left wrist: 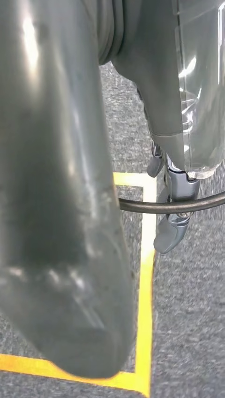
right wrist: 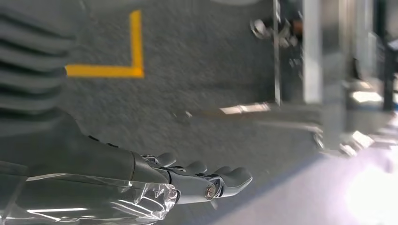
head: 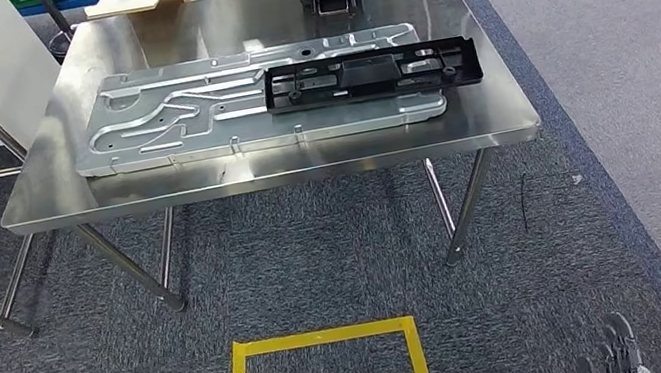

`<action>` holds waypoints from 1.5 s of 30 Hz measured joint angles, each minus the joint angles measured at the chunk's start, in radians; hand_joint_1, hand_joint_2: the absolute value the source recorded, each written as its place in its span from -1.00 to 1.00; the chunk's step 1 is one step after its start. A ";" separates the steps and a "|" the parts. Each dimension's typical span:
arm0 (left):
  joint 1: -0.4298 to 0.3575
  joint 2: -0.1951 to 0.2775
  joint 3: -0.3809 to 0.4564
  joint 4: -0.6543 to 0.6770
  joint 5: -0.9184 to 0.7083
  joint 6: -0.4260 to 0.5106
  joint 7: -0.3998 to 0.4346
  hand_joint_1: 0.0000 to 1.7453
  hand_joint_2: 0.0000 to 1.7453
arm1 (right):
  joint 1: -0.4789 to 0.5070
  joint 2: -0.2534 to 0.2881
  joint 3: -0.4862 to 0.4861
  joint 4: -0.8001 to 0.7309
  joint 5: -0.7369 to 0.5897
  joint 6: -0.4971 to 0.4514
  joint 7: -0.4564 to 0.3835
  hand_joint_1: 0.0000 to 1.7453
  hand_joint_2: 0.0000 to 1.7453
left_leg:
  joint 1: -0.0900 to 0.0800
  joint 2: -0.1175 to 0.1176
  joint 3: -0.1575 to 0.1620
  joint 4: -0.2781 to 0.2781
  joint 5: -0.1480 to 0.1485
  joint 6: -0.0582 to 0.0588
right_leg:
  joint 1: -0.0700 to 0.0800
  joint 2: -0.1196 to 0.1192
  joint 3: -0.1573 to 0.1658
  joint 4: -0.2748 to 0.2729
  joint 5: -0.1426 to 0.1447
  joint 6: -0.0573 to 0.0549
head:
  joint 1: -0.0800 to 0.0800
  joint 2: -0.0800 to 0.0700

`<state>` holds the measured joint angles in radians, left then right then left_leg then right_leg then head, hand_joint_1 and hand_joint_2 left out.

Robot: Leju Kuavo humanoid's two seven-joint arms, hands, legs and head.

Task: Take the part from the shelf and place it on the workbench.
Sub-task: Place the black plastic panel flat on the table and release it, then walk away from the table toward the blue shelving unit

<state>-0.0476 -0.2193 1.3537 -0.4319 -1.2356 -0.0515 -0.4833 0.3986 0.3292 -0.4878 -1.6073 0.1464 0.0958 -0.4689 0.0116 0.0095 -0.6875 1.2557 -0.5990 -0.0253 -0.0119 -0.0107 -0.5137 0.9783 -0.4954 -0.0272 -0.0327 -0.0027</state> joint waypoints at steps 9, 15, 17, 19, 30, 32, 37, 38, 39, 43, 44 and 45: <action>-0.017 -0.008 0.034 -0.018 0.040 0.000 -0.009 -1.00 -1.00 | -0.114 0.016 -0.275 0.324 0.209 0.160 -0.039 -1.00 1.00 | -0.010 -0.005 0.264 -0.289 0.047 0.040 | 0.004 -0.004 -0.097 0.029 0.084 0.037 | 0.000 0.000; -0.014 -0.021 0.044 -0.026 0.043 0.001 -0.008 -1.00 -1.00 | -0.150 0.021 -0.374 0.464 0.266 0.158 -0.030 -1.00 -1.00 | -0.009 0.007 0.184 -0.295 0.123 0.079 | -0.003 0.007 -0.157 0.244 -0.120 0.057 | 0.001 0.000; -0.014 -0.022 0.046 -0.027 0.043 0.006 -0.003 -1.00 -1.00 | -0.178 0.021 -0.418 0.515 0.339 0.161 0.006 -1.00 -1.00 | -0.011 0.010 0.149 -0.289 0.147 0.077 | -0.004 0.007 -0.145 0.303 -0.105 0.060 | 0.001 0.000; -0.015 -0.021 0.048 -0.027 0.044 0.013 0.002 -1.00 -1.00 | -0.212 0.018 -0.476 0.585 0.419 0.155 0.034 -1.00 -1.00 | -0.011 0.010 0.114 -0.276 0.167 0.071 | -0.004 0.007 -0.070 0.238 -0.041 0.058 | 0.001 0.000; -0.015 -0.009 0.064 -0.027 0.065 0.023 -0.012 -1.00 -1.00 | -0.340 -0.039 -0.704 0.950 0.472 0.103 0.132 -1.00 -1.00 | -0.004 -0.001 0.007 -0.034 0.009 0.011 | 0.002 -0.002 0.024 -0.015 -0.002 -0.003 | 0.000 0.000; -0.015 -0.006 0.064 -0.027 0.066 0.023 -0.013 -1.00 -1.00 | -0.346 -0.045 -0.718 0.978 0.479 0.100 0.136 -1.00 -1.00 | -0.001 -0.001 0.011 0.044 0.011 0.006 | 0.003 -0.003 -0.016 -0.005 0.017 -0.001 | 0.000 0.000; -0.022 0.000 0.065 -0.027 0.070 0.036 -0.020 -1.00 -1.00 | -0.357 -0.058 -0.732 1.046 0.567 0.046 0.182 -1.00 -1.00 | -0.005 0.034 0.233 -0.208 0.066 0.020 | 0.007 -0.022 -0.082 0.031 0.048 0.016 | 0.000 0.000; -0.023 0.001 0.065 -0.027 0.072 0.038 -0.019 -1.00 -1.00 | -0.359 -0.061 -0.735 1.060 0.584 0.035 0.191 -1.00 -1.00 | -0.007 0.039 0.265 -0.260 0.044 0.027 | 0.008 -0.030 -0.084 0.036 0.052 0.022 | 0.000 0.000; -0.023 0.001 0.066 -0.027 0.074 0.039 -0.016 -1.00 -1.00 | -0.361 -0.063 -0.738 1.074 0.597 0.026 0.198 -1.00 -1.00 | -0.009 0.036 0.276 -0.287 0.034 0.034 | 0.008 -0.038 -0.084 0.037 0.057 0.028 | 0.001 0.000; -0.009 -0.001 0.073 -0.028 0.078 0.040 0.000 -1.00 -1.00 | -0.369 -0.073 -0.746 1.120 0.644 -0.001 0.220 -1.00 -1.00 | -0.005 0.020 0.255 -0.299 0.062 0.065 | 0.001 -0.018 -0.116 0.114 -0.003 0.050 | 0.001 0.000; -0.007 -0.001 0.075 -0.030 0.078 0.038 0.004 -1.00 -1.00 | -0.370 -0.075 -0.748 1.131 0.655 -0.005 0.224 -1.00 -1.00 | -0.007 0.015 0.245 -0.298 0.069 0.070 | -0.001 -0.006 -0.139 0.175 -0.047 0.053 | 0.001 0.000; -0.004 -0.005 0.077 -0.037 0.076 0.029 0.011 -1.00 -1.00 | -0.371 -0.076 -0.749 1.141 0.666 -0.010 0.229 -1.00 -1.00 | -0.009 0.009 0.235 -0.296 0.076 0.072 | -0.001 0.000 -0.162 0.241 -0.086 0.054 | 0.001 0.000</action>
<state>-0.0521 -0.2238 1.4304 -0.4689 -1.1592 -0.0223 -0.4726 0.0280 0.2533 -1.2369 -0.4668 0.8119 0.0860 -0.2394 0.0030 0.0182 -0.4525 0.9592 -0.5233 0.0466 -0.0131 -0.0108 -0.6759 1.2188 -0.5813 0.0272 -0.0320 -0.0027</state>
